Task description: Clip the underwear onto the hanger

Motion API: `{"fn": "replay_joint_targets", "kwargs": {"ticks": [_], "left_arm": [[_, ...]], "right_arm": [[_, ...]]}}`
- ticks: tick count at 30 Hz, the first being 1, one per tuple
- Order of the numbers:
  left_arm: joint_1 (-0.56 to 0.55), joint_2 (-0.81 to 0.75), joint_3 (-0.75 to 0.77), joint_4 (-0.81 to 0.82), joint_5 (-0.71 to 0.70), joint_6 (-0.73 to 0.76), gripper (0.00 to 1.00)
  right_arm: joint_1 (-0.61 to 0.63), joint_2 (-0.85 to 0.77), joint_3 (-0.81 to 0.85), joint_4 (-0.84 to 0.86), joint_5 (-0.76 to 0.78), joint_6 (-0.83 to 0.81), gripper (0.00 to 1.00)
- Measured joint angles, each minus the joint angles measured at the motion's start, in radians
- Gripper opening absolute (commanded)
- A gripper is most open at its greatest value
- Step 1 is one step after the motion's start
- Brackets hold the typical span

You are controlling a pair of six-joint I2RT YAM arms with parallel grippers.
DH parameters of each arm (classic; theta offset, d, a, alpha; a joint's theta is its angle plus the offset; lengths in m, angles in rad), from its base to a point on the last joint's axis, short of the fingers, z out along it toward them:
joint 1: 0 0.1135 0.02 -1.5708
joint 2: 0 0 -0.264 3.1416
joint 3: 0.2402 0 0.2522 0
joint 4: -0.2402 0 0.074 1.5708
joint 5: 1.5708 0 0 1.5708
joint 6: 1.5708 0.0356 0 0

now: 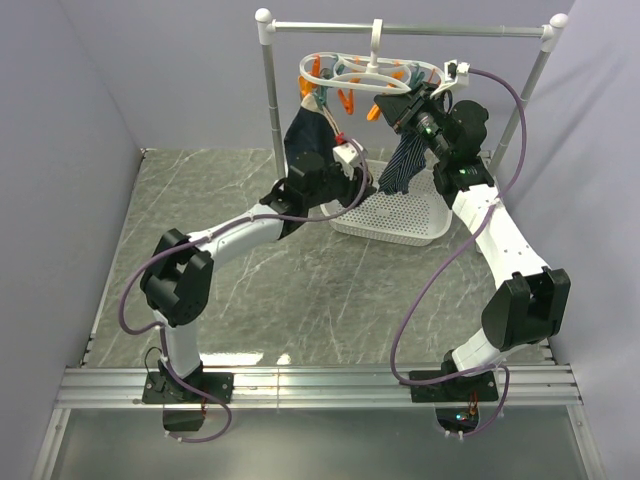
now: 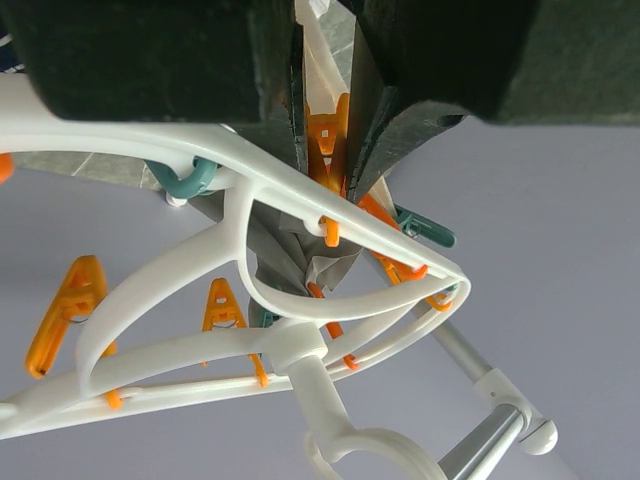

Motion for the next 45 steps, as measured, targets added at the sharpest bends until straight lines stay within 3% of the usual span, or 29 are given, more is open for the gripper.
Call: {"fn": "replay_joint_targets", "kwargs": {"ticks": [1, 5, 10, 11, 15, 18, 24, 26, 30, 34, 45], "left_arm": [[-0.002, 0.0, -0.002, -0.01, 0.011, 0.028, 0.43], [-0.001, -0.011, -0.01, -0.067, 0.08, 0.18, 0.76], [0.033, -0.094, -0.024, -0.27, 0.241, 0.445, 0.85], [0.048, -0.117, -0.018, -0.326, 0.287, 0.507, 0.9], [0.165, -0.167, 0.118, -0.645, 0.473, 0.822, 0.95], [0.276, -0.21, 0.193, -0.816, 0.526, 1.096, 0.95], [0.385, -0.303, 0.151, -0.979, 0.553, 1.705, 0.91], [0.404, -0.293, 0.142, -1.0, 0.57, 1.832, 0.91], [0.457, -0.262, 0.057, -0.947, 0.625, 1.983, 0.93], [0.48, -0.224, -0.046, -0.845, 0.682, 2.043, 0.96], [0.48, -0.158, -0.202, -0.351, 0.787, 2.084, 0.99]], "right_arm": [[0.0, 0.0, 0.0, 0.0, 0.0, -0.002, 0.0], [0.0, 0.0, 0.0, 0.0, 0.0, -0.01, 0.0], [0.0, 0.0, 0.0, 0.0, 0.0, -0.015, 0.0], [0.0, 0.0, 0.0, 0.0, -0.001, -0.016, 0.0], [0.0, 0.0, 0.0, 0.001, -0.003, -0.018, 0.0], [0.0, 0.0, 0.0, 0.002, -0.005, -0.018, 0.0], [0.0, 0.0, 0.0, 0.005, -0.009, -0.018, 0.0], [0.0, 0.0, 0.0, 0.005, -0.01, -0.018, 0.0], [0.0, 0.0, 0.0, 0.005, -0.014, -0.018, 0.0], [0.0, 0.0, 0.0, 0.006, -0.017, -0.018, 0.0], [0.0, 0.0, 0.0, 0.008, -0.031, -0.017, 0.0]]}}
